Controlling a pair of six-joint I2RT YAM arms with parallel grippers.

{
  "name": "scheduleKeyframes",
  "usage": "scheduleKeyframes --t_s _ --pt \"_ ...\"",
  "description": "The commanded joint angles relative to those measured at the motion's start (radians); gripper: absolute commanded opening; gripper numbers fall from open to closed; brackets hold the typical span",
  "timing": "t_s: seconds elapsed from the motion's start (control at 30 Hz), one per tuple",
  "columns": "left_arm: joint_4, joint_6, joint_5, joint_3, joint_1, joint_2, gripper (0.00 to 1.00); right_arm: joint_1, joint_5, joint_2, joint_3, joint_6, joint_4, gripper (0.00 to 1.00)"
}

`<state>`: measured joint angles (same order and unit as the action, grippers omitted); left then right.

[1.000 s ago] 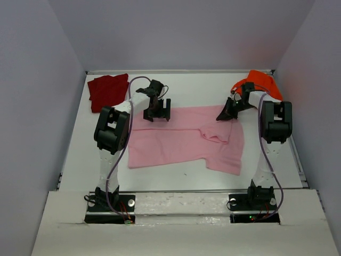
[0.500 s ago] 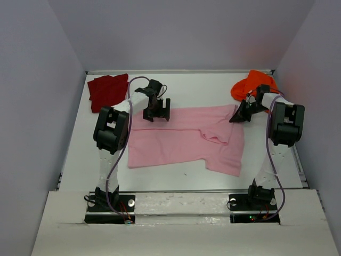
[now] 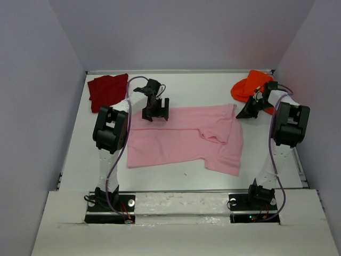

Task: Fold and stack the t-shirts
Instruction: Fold the flattened tshirt in 1/3 of the way

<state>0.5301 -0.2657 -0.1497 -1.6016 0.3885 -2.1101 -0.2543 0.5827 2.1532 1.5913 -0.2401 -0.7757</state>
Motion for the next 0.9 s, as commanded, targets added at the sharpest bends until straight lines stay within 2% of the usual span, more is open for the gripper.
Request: scheduleKeyframes --t_s 0.0,0.27,0.57,0.87 --pt "0.061 0.020 0.007 -0.001 -0.014 0.001 0.99 -0.003 0.038 -0.020 0.113 -0.021 -0.019 0.00" --pt "0.061 0.017 0.009 0.005 -0.014 0.007 0.99 0.044 0.084 -0.006 0.231 -0.053 -0.048 0.00" --pt "0.064 0.008 0.009 0.000 -0.016 0.010 0.99 0.090 0.131 0.053 0.257 -0.083 -0.028 0.00" --pt "0.071 0.014 0.016 0.003 -0.014 0.015 0.99 0.099 -0.001 0.137 0.282 -0.050 -0.013 0.00"
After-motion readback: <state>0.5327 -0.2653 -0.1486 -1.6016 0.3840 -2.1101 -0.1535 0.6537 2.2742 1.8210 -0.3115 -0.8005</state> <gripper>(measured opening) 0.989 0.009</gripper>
